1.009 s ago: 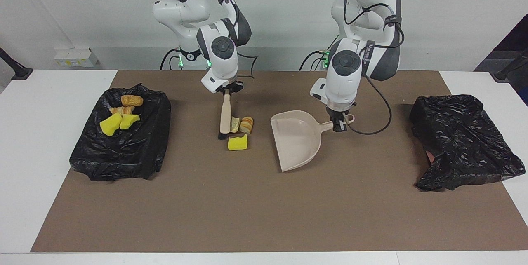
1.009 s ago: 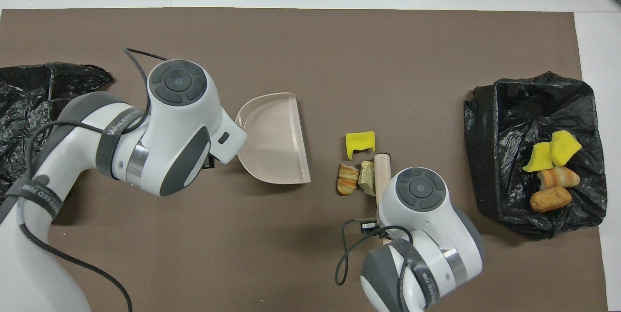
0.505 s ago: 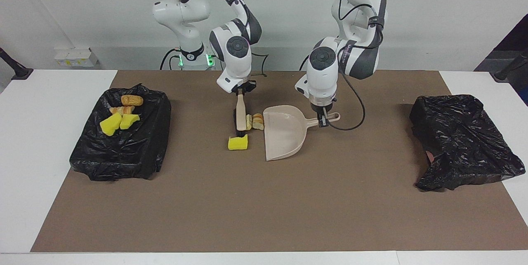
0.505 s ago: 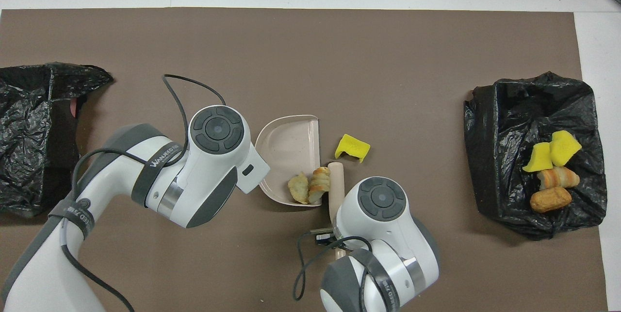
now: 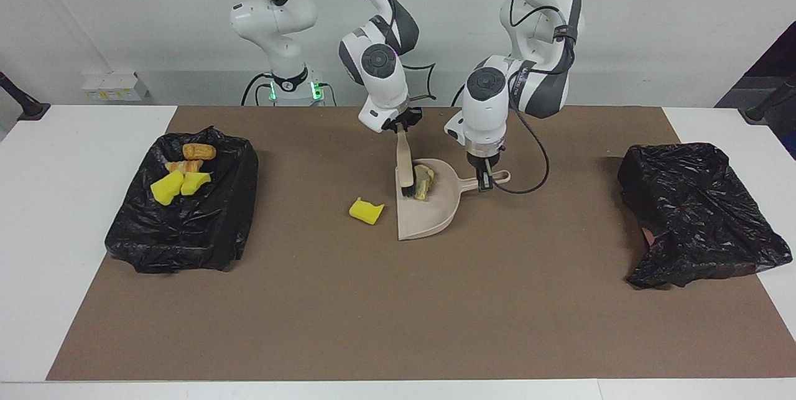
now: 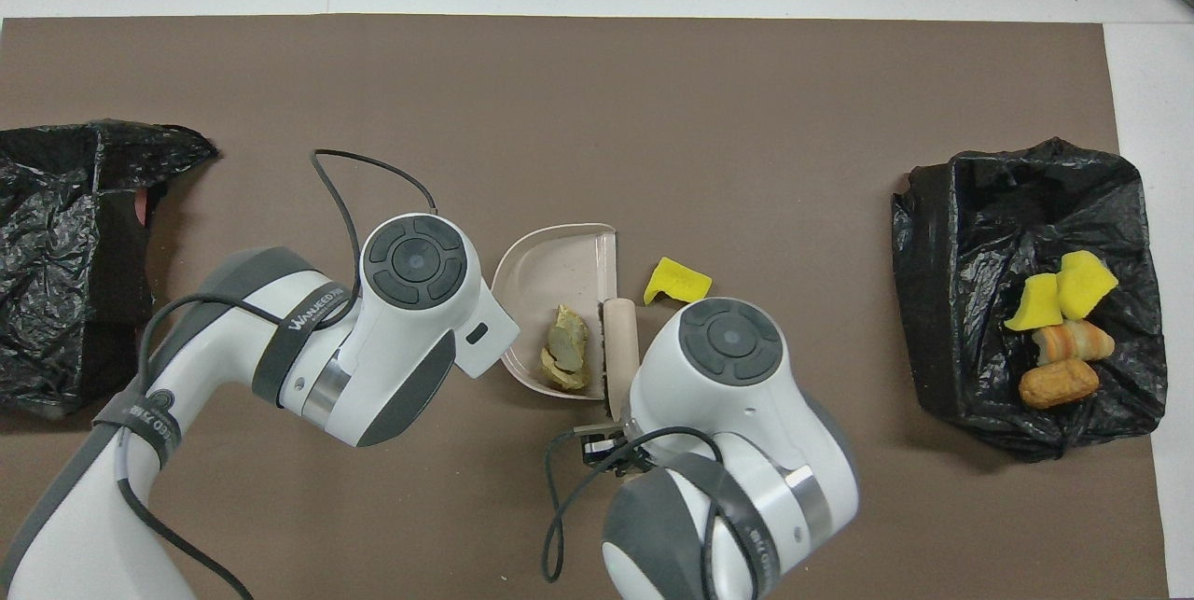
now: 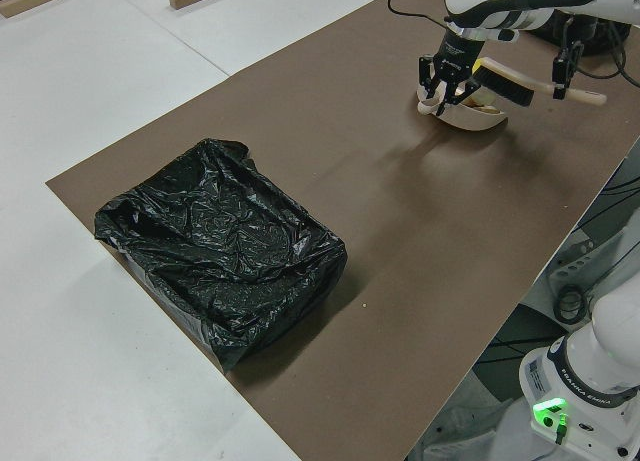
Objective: Sweep and dump trash in bin
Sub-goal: 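Sweep the remaining pile into the dustpan with the right gripper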
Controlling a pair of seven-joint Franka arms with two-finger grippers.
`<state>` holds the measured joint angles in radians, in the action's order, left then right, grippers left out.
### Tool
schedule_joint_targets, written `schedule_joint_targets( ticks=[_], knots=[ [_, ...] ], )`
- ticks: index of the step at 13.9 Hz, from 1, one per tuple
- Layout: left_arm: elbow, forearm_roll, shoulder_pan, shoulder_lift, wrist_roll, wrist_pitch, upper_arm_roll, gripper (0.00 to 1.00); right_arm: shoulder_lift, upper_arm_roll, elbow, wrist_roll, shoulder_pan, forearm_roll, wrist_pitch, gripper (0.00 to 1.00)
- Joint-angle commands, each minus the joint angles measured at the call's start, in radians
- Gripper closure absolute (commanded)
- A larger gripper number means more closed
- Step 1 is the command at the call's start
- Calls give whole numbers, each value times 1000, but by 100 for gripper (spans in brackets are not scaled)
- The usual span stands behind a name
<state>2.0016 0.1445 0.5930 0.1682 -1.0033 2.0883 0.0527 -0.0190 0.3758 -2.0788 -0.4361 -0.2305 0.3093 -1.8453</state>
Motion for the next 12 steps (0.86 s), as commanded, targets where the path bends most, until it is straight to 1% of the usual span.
schedule_joint_targets(
  ticks=[1, 2, 4, 5, 7, 9, 10, 11, 12],
  knots=[
    [43, 10, 7, -32, -4, 35, 7, 100, 73, 5, -6, 40, 80, -164, 81, 100],
    [43, 10, 8, -32, 3, 35, 7, 100, 68, 3, -9, 78, 106, -226, 83, 100],
    [43, 10, 8, -32, 6, 33, 9, 100, 47, 5, -14, 210, 196, -303, 68, 100],
    [43, 9, 7, -32, 12, 35, 7, 100, 16, 5, -14, 253, 215, -375, 48, 100],
    [43, 9, 8, -30, 43, 35, 7, 100, -45, 9, -15, 260, 226, -421, 15, 100],
    [43, 9, 8, -32, 43, 36, 7, 100, -91, 14, -20, 261, 209, -398, -14, 100],
    [43, 9, 8, -32, 42, 36, 7, 100, -105, 15, -20, 254, 185, -342, -34, 100],
    [43, 9, 8, -32, 42, 35, 7, 100, -126, 14, -23, 252, 166, -253, -64, 100],
    [45, 9, 8, -32, 43, 33, 7, 100, -139, 14, -35, 250, 134, -189, -113, 100]
  ],
)
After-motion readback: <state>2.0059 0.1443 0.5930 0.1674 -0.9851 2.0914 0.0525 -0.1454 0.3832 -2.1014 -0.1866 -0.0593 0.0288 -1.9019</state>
